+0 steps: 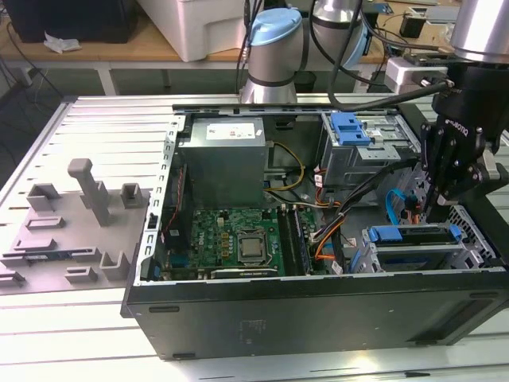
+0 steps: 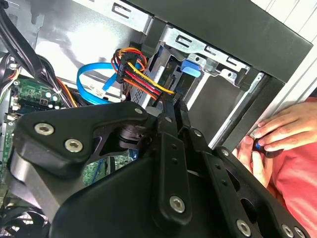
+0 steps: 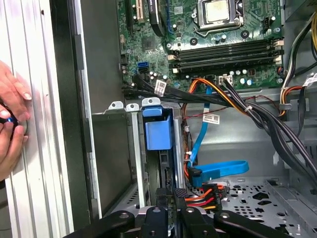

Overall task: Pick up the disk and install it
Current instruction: 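Insert the first disk wire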

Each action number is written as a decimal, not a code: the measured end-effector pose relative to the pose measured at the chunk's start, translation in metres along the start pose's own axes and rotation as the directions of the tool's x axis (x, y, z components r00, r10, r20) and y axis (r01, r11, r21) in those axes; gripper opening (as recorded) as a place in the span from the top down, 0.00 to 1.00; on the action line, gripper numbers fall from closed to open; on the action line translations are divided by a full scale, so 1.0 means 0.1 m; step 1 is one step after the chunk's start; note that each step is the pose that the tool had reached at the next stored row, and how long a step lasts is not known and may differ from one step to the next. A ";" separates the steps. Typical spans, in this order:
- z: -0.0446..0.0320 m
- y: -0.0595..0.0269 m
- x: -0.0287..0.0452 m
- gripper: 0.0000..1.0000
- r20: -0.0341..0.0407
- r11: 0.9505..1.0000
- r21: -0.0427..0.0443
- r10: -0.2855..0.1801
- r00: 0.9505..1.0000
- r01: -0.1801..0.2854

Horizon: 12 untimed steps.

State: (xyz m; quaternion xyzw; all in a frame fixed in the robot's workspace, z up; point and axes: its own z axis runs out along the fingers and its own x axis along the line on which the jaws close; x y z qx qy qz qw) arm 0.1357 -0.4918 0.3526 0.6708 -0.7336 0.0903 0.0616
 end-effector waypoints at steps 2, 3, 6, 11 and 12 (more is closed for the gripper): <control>0.012 0.000 0.001 0.83 0.001 1.000 0.000 0.000 1.000 0.000; 0.019 0.000 0.003 0.83 0.001 1.000 0.000 0.000 1.000 0.000; 0.030 0.001 0.005 0.83 0.002 1.000 0.000 0.000 1.000 0.000; 0.047 0.001 0.005 0.83 0.004 1.000 0.000 0.000 1.000 0.000; 0.053 0.001 0.005 0.83 0.005 1.000 -0.001 0.000 1.000 0.000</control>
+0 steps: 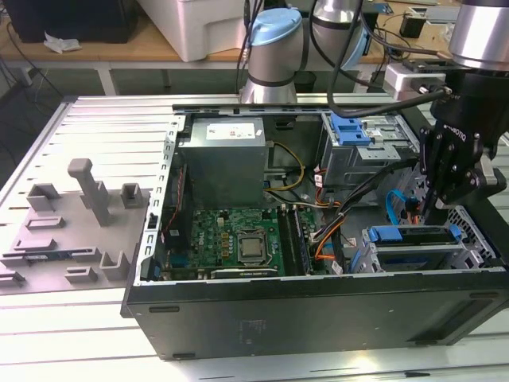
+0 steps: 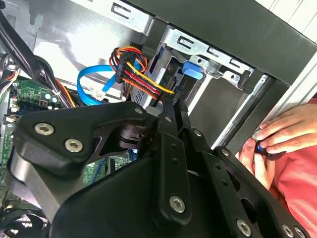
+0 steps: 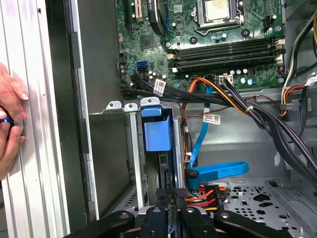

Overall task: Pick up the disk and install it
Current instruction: 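Insert the first disk wire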

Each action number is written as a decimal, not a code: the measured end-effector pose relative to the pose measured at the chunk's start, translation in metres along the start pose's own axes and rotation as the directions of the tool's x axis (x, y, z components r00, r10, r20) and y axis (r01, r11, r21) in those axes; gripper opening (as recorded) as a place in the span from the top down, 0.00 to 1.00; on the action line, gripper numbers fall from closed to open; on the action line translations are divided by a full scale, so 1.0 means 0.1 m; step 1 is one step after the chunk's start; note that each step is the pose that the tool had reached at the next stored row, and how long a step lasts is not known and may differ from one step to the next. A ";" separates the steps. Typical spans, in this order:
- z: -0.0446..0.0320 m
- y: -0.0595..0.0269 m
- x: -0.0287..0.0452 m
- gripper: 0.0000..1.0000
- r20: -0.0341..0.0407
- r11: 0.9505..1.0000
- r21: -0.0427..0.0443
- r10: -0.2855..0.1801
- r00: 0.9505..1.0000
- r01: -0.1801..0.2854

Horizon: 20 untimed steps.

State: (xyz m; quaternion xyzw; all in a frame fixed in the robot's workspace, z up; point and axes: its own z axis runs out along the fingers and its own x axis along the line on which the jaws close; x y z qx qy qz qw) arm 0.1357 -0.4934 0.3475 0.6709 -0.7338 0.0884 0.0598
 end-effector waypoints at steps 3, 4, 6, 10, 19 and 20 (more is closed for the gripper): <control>0.019 0.001 -0.004 0.83 0.002 1.000 0.000 0.000 1.000 0.000; 0.022 0.001 -0.004 0.83 0.003 1.000 0.000 0.000 1.000 0.000; 0.029 0.001 -0.005 0.83 0.003 1.000 0.000 0.000 1.000 0.000; 0.036 0.001 -0.005 0.83 0.003 1.000 0.000 0.000 1.000 0.000; 0.053 0.002 -0.008 0.83 0.003 1.000 0.000 0.000 1.000 0.000; 0.057 0.003 -0.009 0.83 0.003 1.000 0.000 0.000 1.000 0.000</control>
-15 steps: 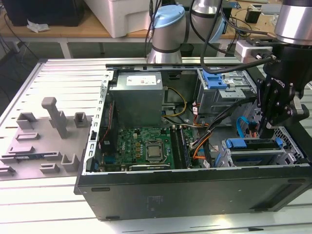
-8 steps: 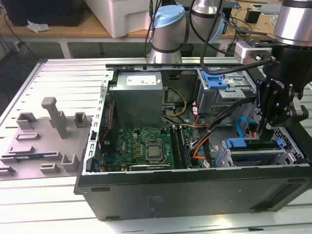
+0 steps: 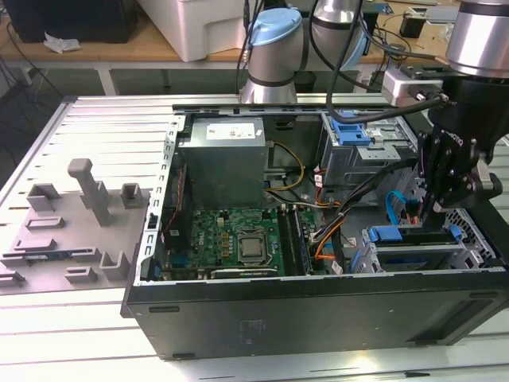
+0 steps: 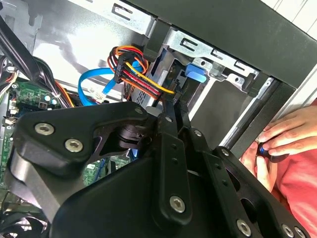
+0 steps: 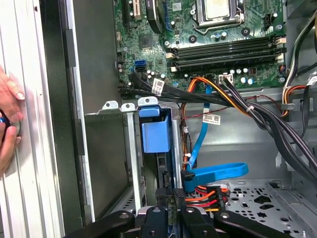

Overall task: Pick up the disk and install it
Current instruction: 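Insert the first disk wire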

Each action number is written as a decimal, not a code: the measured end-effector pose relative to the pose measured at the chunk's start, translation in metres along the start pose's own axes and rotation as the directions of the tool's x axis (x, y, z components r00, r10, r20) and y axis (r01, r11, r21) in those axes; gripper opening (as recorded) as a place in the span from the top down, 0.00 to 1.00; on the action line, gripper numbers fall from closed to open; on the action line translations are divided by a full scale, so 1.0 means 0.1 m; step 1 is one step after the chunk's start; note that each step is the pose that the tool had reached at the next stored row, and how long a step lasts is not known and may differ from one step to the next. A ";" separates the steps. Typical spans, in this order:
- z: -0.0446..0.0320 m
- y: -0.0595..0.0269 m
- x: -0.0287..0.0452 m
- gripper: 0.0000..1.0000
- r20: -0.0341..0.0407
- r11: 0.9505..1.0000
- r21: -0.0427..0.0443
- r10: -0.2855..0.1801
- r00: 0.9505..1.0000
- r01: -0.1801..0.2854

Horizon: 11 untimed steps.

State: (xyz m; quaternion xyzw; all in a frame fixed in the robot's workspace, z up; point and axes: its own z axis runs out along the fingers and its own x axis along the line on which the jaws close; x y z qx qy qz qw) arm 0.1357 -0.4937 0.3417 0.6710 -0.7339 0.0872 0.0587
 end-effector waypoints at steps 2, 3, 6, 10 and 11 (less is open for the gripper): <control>0.004 0.000 -0.001 0.83 0.000 1.000 0.000 0.000 1.000 0.000; 0.006 0.000 -0.001 0.83 0.000 1.000 0.000 0.000 1.000 0.000; 0.011 0.001 -0.002 0.83 0.000 1.000 0.000 0.000 1.000 0.000; 0.013 -0.005 -0.001 0.83 0.000 1.000 0.000 0.000 1.000 0.000; 0.013 -0.006 0.001 0.83 0.000 1.000 0.000 0.000 1.000 0.000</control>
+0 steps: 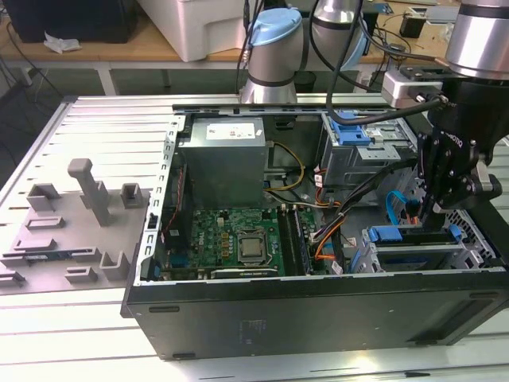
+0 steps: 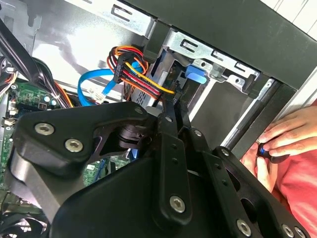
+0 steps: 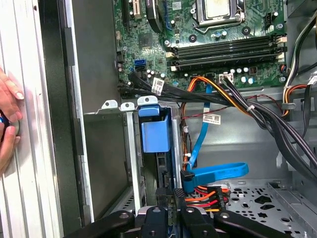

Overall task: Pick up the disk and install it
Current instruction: 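Insert the first disk wire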

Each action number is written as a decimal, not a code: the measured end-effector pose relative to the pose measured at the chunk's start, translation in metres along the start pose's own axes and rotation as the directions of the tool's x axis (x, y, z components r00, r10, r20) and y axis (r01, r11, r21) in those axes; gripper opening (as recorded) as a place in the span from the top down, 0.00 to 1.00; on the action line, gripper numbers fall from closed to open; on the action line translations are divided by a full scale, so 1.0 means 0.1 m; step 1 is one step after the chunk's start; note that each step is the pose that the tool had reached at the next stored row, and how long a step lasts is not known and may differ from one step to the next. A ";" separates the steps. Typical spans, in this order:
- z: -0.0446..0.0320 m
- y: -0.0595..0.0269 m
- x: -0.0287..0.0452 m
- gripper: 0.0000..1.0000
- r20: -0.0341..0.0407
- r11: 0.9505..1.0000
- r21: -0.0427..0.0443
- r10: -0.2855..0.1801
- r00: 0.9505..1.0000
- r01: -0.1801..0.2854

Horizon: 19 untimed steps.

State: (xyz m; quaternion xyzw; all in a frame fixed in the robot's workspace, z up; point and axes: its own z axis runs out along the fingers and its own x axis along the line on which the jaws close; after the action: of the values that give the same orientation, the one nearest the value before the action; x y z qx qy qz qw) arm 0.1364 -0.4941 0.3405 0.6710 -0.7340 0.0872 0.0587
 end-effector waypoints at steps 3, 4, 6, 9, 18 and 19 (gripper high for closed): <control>0.005 -0.001 0.008 0.83 0.000 1.000 0.000 0.000 1.000 0.000; 0.007 -0.001 0.009 0.83 0.000 1.000 0.000 0.000 1.000 0.000; 0.011 -0.001 0.009 0.83 0.002 1.000 0.000 0.000 1.000 0.000; 0.013 -0.001 0.009 0.83 0.004 1.000 0.000 0.000 1.000 0.000; 0.024 -0.001 0.012 0.83 0.008 1.000 -0.001 0.000 1.000 0.000; 0.026 -0.001 0.013 0.83 0.009 1.000 -0.001 0.000 1.000 0.000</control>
State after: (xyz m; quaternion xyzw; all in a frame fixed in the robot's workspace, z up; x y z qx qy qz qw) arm 0.1364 -0.4959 0.3382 0.6713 -0.7343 0.0839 0.0557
